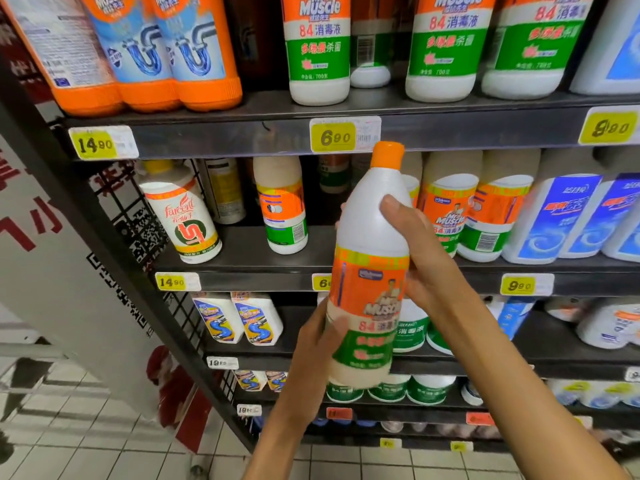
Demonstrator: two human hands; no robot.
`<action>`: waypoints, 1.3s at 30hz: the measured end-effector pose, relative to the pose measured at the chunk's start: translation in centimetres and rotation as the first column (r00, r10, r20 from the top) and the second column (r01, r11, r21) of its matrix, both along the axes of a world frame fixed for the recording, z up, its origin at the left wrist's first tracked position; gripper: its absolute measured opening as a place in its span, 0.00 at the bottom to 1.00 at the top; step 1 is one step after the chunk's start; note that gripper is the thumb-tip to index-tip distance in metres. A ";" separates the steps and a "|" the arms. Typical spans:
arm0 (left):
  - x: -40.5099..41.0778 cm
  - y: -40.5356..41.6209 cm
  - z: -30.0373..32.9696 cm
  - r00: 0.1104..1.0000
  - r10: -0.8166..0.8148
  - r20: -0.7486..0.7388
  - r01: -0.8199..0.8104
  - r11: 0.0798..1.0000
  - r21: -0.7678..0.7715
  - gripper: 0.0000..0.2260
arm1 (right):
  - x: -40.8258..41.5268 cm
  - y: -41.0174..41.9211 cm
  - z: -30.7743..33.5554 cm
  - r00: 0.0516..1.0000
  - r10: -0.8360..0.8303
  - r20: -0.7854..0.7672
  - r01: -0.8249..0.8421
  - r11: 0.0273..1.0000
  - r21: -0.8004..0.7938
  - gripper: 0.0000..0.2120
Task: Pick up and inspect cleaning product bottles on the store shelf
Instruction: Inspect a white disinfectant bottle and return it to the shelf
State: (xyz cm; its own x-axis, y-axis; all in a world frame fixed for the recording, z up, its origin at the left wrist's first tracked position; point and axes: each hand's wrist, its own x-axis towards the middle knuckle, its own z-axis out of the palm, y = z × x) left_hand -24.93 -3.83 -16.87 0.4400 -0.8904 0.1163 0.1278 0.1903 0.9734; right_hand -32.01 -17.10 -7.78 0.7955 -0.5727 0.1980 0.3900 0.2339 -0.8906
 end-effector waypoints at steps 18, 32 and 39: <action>2.0 -1.8 0.0 0.988 -0.055 -0.143 0.056 0.998 0.004 0.25 | 1.5 -1.2 0.0 0.999 -0.018 -0.045 0.017 1.000 -0.006 0.12; 5.1 -4.3 -2.1 0.959 0.251 0.134 -0.266 0.959 0.100 0.24 | 6.6 -2.6 -2.2 0.887 -0.418 -0.196 0.198 0.728 -0.656 0.30; 7.7 -7.9 0.3 0.907 0.349 0.234 -0.347 0.937 -0.049 0.37 | 8.4 -3.5 -0.4 0.836 -0.531 -0.140 0.367 0.730 -0.577 0.22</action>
